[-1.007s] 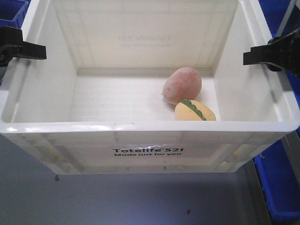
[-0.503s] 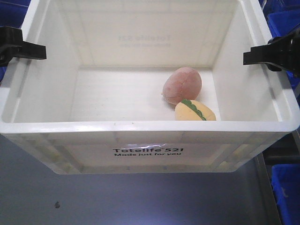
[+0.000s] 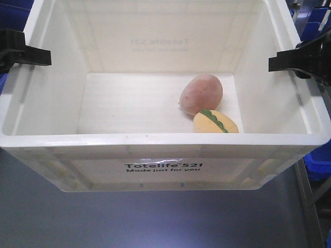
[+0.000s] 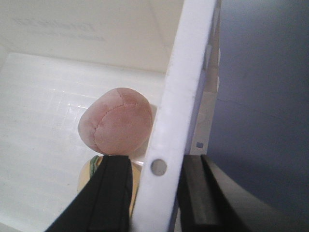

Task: Place moving items into box and shelve
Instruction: 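Hold the crate rims with both grippers while driving toward the blue shelving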

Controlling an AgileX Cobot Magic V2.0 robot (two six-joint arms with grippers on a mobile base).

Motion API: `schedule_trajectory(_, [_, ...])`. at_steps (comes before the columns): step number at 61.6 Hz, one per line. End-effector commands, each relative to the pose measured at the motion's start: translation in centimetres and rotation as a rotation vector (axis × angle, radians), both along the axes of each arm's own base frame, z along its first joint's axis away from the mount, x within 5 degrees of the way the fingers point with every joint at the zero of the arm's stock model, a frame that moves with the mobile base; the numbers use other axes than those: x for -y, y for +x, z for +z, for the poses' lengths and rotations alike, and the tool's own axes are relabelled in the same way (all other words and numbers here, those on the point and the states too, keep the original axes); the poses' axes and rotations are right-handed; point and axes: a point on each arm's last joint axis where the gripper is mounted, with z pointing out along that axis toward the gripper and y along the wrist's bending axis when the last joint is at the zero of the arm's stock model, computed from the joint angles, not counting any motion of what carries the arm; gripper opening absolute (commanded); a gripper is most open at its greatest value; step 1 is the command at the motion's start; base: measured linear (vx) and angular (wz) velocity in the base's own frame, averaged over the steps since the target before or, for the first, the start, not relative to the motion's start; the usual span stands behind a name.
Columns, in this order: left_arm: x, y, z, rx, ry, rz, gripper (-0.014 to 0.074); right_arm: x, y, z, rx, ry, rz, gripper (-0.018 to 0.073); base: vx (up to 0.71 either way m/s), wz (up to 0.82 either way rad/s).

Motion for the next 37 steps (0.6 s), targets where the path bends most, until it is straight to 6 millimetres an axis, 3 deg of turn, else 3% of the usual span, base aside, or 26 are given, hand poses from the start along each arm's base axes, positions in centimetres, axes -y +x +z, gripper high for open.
schedule_trajectory(1, [0.85,-0.70,3.29,0.130,-0.180,0.003,0.0003,-0.81,-0.68,3.34,0.160,0.147,0.017,-0.0006,0.31,0.18])
schedule_trajectory(37, [0.85,-0.70,3.29,0.130,-0.180,0.003,0.0003,-0.81,-0.68,3.34,0.160,0.148,0.017,-0.0006,0.29,0.31])
